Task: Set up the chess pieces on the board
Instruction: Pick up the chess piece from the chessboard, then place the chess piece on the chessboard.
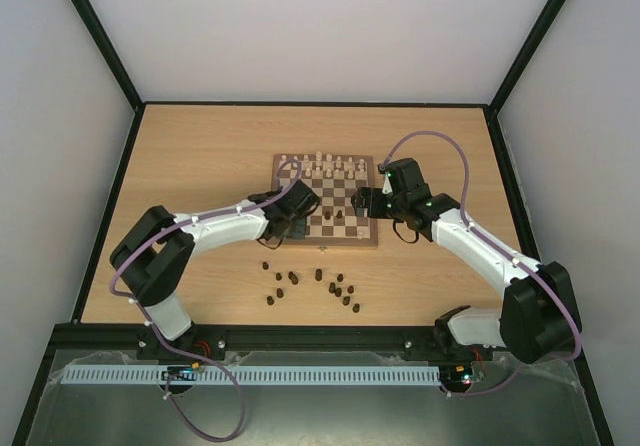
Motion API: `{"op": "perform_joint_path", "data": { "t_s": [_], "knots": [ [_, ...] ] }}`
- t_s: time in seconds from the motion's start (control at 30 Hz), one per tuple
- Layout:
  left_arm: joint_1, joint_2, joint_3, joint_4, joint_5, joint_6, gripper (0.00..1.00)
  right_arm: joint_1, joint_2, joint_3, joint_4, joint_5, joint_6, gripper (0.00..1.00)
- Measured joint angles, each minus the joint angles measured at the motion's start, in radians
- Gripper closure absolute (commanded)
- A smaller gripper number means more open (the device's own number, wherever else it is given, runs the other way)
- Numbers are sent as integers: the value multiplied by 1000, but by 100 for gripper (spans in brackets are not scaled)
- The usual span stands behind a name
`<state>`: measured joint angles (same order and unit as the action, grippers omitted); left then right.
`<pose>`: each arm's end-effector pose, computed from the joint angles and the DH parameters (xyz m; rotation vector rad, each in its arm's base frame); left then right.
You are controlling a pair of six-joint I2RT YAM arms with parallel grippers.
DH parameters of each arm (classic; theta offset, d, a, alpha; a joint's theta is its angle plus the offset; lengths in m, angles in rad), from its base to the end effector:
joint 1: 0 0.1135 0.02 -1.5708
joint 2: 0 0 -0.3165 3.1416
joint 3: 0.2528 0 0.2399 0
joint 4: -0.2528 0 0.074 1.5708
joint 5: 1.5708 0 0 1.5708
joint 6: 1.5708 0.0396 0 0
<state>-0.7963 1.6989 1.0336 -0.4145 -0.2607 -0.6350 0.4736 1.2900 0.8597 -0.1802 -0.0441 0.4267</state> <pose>0.2403 -0.2310 0.2322 0.1243 2.5975 -0.1701 0.2319 0.1208 0.3101 -0.0781 2.2344 0.5510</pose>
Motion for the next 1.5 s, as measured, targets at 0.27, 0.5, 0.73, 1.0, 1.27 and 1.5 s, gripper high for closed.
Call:
{"op": "perform_joint_path", "data": {
  "t_s": [0.27, 0.5, 0.73, 1.0, 1.27, 1.5],
  "knots": [
    [60, 76, 153, -33, -6, 41, 89, 0, 0, 0, 0, 0, 0, 5],
    [134, 188, 412, -70, -12, 106, 89, 0, 0, 0, 0, 1, 0, 5],
    [177, 338, 552, -90, -12, 144, 89, 0, 0, 0, 0, 1, 0, 5],
    [199, 423, 592, -110, -12, 161, 89, 0, 0, 0, 0, 0, 0, 5],
    [213, 443, 637, -109, -13, 169, 89, 0, 0, 0, 0, 0, 0, 5],
    [226, 461, 650, -108, -13, 175, 89, 0, 0, 0, 0, 0, 0, 5]
  ]
}}
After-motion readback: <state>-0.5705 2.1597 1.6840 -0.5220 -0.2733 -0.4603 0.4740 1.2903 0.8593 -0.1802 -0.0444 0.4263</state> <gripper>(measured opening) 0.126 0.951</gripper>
